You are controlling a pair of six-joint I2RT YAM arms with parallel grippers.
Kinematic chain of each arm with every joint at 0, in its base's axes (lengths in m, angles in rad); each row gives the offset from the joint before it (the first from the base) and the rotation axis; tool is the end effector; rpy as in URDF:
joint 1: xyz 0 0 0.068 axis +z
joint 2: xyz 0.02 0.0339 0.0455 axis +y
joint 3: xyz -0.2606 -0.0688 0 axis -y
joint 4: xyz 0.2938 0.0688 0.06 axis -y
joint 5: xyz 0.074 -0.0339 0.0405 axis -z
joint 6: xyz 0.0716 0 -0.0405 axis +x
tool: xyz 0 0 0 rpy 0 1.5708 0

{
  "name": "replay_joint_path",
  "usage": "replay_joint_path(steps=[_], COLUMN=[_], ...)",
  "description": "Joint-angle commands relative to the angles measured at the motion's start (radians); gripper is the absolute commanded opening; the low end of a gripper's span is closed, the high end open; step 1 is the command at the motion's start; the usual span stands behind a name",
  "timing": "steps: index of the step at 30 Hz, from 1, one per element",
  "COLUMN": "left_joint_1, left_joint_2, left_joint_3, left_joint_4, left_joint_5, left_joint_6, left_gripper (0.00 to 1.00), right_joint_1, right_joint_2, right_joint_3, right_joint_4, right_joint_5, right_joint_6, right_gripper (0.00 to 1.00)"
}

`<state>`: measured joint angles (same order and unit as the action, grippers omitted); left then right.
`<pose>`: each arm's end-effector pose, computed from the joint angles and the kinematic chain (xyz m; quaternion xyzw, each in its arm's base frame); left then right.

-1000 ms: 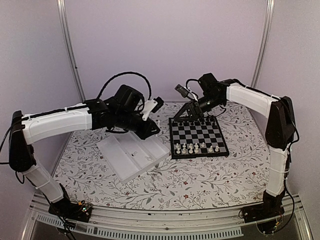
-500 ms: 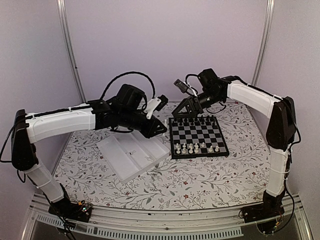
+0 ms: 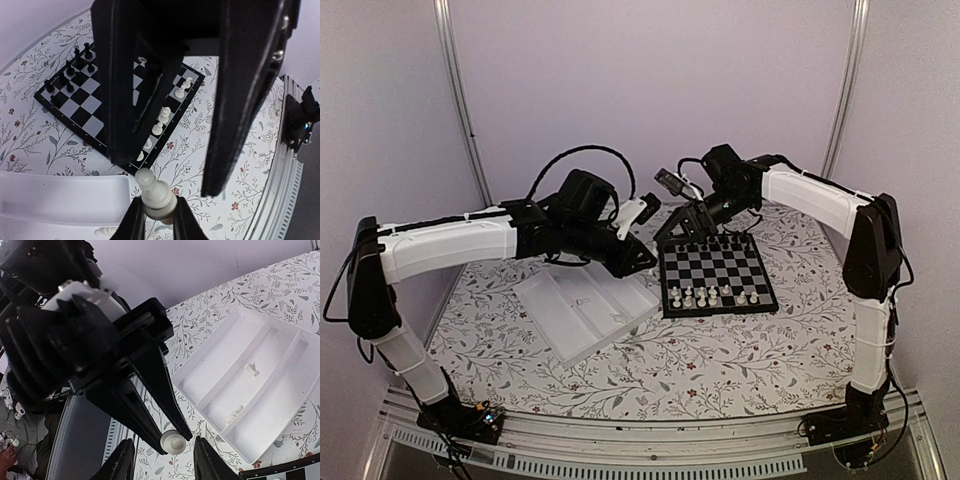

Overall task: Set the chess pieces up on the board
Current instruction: Place the chess piece on the chessboard.

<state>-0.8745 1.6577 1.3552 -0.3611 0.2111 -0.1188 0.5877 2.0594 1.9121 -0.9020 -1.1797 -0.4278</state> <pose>0.2799 -0.3582 0.2542 0.3727 0.8138 -0.2909 0.3380 0.3729 0.3280 0.2720 -0.5157 0.6319 0.5528 0.1706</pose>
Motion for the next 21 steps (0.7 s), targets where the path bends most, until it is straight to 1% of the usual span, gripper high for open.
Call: replay_joint_path(steps=[1,9,12,14,18,21], left_joint_1=[-0.011,-0.015,-0.017,-0.018,-0.020,-0.020], left_joint_2=[0.001,0.010,0.011,0.011,0.007,0.007], left_joint_3=[0.021,0.024,0.024,0.022,0.018,0.016], left_joint_4=[0.015,0.011,0.013,0.013,0.013,0.014], left_joint_5=[0.008,0.019,0.021,0.020,0.017,0.010], left_joint_6=[0.020,0.019,0.017,0.017,0.019,0.021], left_gripper=[0.10,0.10,0.10,0.10,0.10,0.10], right_joint_1=[0.013,0.021,0.024,0.024,0.024,0.023], right_joint_2=[0.037,0.046,0.052,0.057,0.063,0.064], right_joint_3=[0.028,0.038,0.039,0.039,0.039,0.041], right_joint_4=[-0.035,-0.028,-0.027,-0.026,-0.027,-0.029], right_joint_5=[0.011,-0.004,-0.009,-0.014,-0.022,-0.024], right_joint_6=[-0.014,-0.006,-0.002,-0.001,0.000,-0.003], right_gripper=[0.43,0.38,0.34,0.29,0.15,0.07])
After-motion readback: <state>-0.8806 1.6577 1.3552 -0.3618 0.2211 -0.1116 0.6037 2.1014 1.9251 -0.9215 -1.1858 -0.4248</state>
